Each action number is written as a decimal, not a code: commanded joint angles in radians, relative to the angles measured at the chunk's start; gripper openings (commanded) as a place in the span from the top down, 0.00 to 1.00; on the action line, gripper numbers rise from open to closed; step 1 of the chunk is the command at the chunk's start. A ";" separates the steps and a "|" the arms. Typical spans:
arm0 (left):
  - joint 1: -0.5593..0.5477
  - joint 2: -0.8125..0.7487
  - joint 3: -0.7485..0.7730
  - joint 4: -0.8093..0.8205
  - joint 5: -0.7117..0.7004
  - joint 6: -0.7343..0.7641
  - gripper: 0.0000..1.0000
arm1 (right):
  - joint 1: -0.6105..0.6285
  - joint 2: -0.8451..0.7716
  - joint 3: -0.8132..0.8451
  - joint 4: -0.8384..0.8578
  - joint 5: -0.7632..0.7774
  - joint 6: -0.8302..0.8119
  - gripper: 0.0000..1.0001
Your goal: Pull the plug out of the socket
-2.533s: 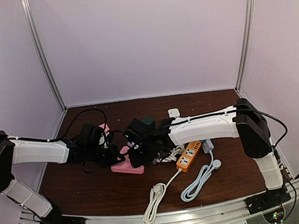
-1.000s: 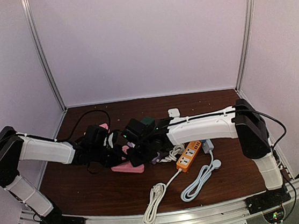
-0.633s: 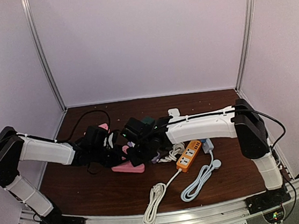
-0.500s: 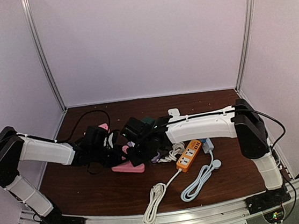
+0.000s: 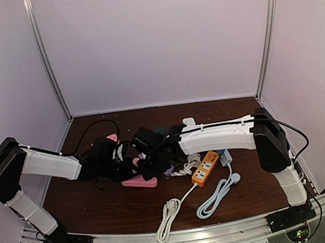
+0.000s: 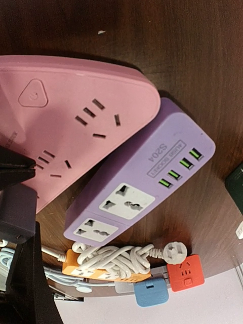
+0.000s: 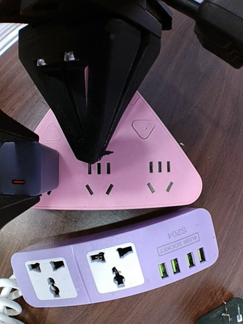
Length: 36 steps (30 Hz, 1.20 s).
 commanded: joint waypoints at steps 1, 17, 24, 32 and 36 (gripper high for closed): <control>0.010 0.067 -0.057 -0.241 -0.070 0.001 1.00 | -0.020 -0.075 0.037 0.045 0.048 -0.015 0.87; 0.009 0.061 -0.003 -0.284 -0.089 0.018 1.00 | -0.035 -0.170 -0.034 0.039 0.070 -0.015 0.86; 0.009 0.058 0.026 -0.298 -0.093 0.022 1.00 | -0.054 -0.245 -0.104 0.044 0.083 -0.017 0.86; 0.009 0.064 0.048 -0.319 -0.098 0.040 1.00 | -0.092 -0.309 -0.176 0.091 0.043 -0.014 0.86; 0.009 0.056 0.067 -0.341 -0.109 0.055 1.00 | -0.095 -0.304 -0.187 0.121 -0.002 -0.013 0.86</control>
